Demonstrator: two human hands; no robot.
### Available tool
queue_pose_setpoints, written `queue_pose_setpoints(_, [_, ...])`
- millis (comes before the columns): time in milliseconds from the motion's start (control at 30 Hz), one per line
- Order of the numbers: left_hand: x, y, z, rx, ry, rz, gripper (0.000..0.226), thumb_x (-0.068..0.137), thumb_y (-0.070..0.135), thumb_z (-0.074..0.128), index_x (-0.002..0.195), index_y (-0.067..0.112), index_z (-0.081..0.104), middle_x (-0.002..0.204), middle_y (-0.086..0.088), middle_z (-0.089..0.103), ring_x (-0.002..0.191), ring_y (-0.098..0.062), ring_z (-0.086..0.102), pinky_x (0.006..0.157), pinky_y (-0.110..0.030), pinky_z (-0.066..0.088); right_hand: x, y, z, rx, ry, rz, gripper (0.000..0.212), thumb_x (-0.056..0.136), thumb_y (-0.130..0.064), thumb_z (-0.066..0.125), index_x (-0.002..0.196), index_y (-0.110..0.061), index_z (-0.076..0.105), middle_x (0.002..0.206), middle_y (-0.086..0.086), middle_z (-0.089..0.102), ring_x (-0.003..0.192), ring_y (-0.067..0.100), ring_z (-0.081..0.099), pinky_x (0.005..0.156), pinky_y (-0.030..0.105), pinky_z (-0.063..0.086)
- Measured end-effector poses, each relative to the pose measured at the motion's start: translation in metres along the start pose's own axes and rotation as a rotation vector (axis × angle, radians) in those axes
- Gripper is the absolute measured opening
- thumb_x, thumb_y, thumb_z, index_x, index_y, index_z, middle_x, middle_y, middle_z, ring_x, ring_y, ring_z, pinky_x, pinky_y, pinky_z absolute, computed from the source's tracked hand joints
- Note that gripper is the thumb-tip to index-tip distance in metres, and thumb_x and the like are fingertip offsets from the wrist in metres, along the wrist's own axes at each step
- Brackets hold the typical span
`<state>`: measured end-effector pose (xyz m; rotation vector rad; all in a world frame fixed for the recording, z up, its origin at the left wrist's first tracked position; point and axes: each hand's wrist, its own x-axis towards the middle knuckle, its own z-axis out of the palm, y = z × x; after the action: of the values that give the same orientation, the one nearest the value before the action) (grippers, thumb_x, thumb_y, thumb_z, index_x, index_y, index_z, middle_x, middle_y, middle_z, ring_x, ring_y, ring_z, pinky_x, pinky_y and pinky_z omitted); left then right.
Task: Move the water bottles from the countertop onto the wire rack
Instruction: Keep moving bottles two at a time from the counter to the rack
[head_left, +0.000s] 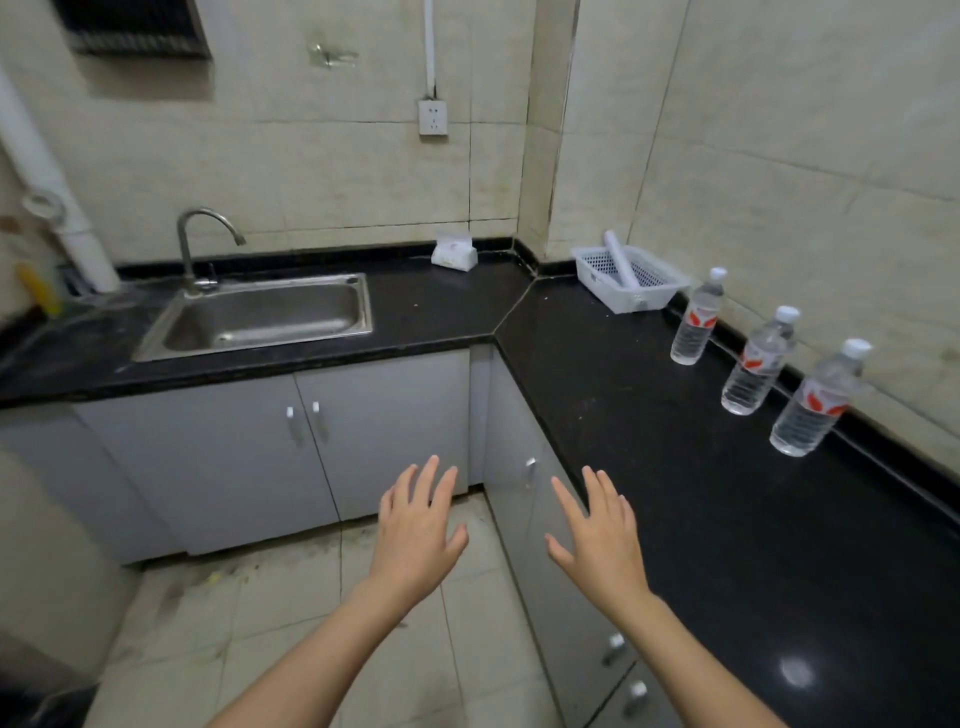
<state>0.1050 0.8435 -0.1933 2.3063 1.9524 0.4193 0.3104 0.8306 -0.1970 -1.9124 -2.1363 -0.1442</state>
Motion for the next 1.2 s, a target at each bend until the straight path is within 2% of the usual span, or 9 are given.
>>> queue_pose_setpoints(67, [0.021, -0.005, 0.005, 0.008, -0.011, 0.008, 0.064, 0.088, 0.038, 0.042, 0.144, 0.022, 0.017, 0.156, -0.002, 0.008, 0.143, -0.023, 0.007, 0.112, -0.038, 0.013, 0.024, 0.005, 0.015, 0.036, -0.008, -0.007, 0.071, 0.056, -0.029, 0.085, 0.119, -0.01, 0.059, 0.123, 0.03, 0.055, 0.116, 0.045, 0.051, 0.086, 0.057, 0.047])
queue_pose_setpoints(167, [0.054, -0.014, 0.011, 0.012, -0.013, 0.008, 0.063, 0.087, 0.035, 0.048, 0.143, 0.018, 0.024, 0.155, -0.007, 0.016, 0.142, -0.029, 0.013, 0.112, -0.042, 0.016, 0.06, 0.015, 0.04, 0.053, -0.084, -0.02, 0.067, 0.083, -0.035, 0.061, 0.141, -0.018, 0.031, 0.149, 0.024, 0.023, 0.139, 0.039, 0.016, 0.11, 0.052, 0.021])
queue_pose_setpoints(233, [0.08, -0.022, 0.015, 0.08, -0.046, 0.018, 0.064, 0.086, 0.036, 0.049, 0.143, 0.018, 0.025, 0.155, -0.008, 0.018, 0.142, -0.03, 0.015, 0.112, -0.044, 0.018, 0.088, 0.021, 0.056, 0.062, -0.121, -0.021, 0.066, 0.088, -0.038, 0.051, 0.144, -0.023, 0.019, 0.154, 0.019, 0.009, 0.142, 0.033, 0.002, 0.114, 0.047, 0.011])
queue_pose_setpoints(333, [0.127, -0.036, 0.023, 0.164, -0.043, 0.11, 0.067, 0.059, 0.036, 0.078, 0.119, 0.012, 0.06, 0.129, -0.014, 0.058, 0.115, -0.035, 0.056, 0.088, -0.048, 0.049, 0.132, 0.027, 0.072, 0.045, -0.105, 0.02, 0.066, 0.084, -0.034, 0.059, 0.141, -0.02, 0.029, 0.151, 0.022, 0.019, 0.141, 0.037, 0.011, 0.112, 0.051, 0.017])
queue_pose_setpoints(433, [0.184, -0.046, 0.034, 0.201, -0.053, 0.137, 0.068, 0.039, 0.04, 0.086, 0.1, 0.014, 0.071, 0.108, -0.009, 0.07, 0.095, -0.03, 0.068, 0.069, -0.041, 0.057, 0.177, 0.033, 0.084, 0.037, -0.069, 0.101, 0.063, 0.08, -0.031, 0.064, 0.137, -0.016, 0.039, 0.146, 0.025, 0.029, 0.138, 0.04, 0.02, 0.108, 0.054, 0.025])
queue_pose_setpoints(567, [0.268, -0.05, 0.053, 0.052, -0.152, 0.241, 0.065, 0.064, 0.035, 0.076, 0.121, 0.011, 0.058, 0.132, -0.015, 0.054, 0.119, -0.038, 0.053, 0.091, -0.05, 0.047, 0.227, 0.049, 0.087, -0.006, -0.125, 0.274, 0.064, 0.087, -0.037, 0.053, 0.142, -0.021, 0.026, 0.153, 0.02, 0.014, 0.142, 0.034, 0.006, 0.113, 0.048, 0.016])
queue_pose_setpoints(667, [0.331, -0.04, 0.068, -0.007, -0.14, 0.353, 0.064, 0.083, 0.034, 0.055, 0.14, 0.014, 0.032, 0.152, -0.011, 0.025, 0.138, -0.035, 0.025, 0.108, -0.048, 0.028, 0.252, 0.065, 0.081, -0.024, -0.036, 0.413, 0.063, 0.083, -0.034, 0.061, 0.139, -0.019, 0.036, 0.149, 0.023, 0.024, 0.14, 0.037, 0.016, 0.11, 0.052, 0.022])
queue_pose_setpoints(833, [0.393, -0.002, 0.105, -0.09, -0.249, 0.469, 0.062, 0.091, 0.041, 0.037, 0.144, 0.021, 0.013, 0.157, -0.002, 0.007, 0.143, -0.024, 0.008, 0.112, -0.04, 0.017, 0.247, 0.111, 0.074, -0.087, -0.085, 0.675, 0.063, 0.088, -0.042, 0.049, 0.143, -0.025, 0.023, 0.154, 0.016, 0.01, 0.143, 0.03, 0.004, 0.114, 0.044, 0.013])
queue_pose_setpoints(1200, [0.46, 0.145, 0.15, -0.142, -0.315, 0.742, 0.063, 0.09, 0.043, 0.036, 0.144, 0.023, 0.012, 0.157, 0.001, 0.005, 0.143, -0.02, 0.006, 0.113, -0.038, 0.014, 0.238, 0.237, 0.052, -0.131, -0.017, 0.991, 0.067, 0.087, -0.045, 0.049, 0.143, -0.024, 0.021, 0.154, 0.016, 0.011, 0.143, 0.029, 0.006, 0.114, 0.042, 0.015])
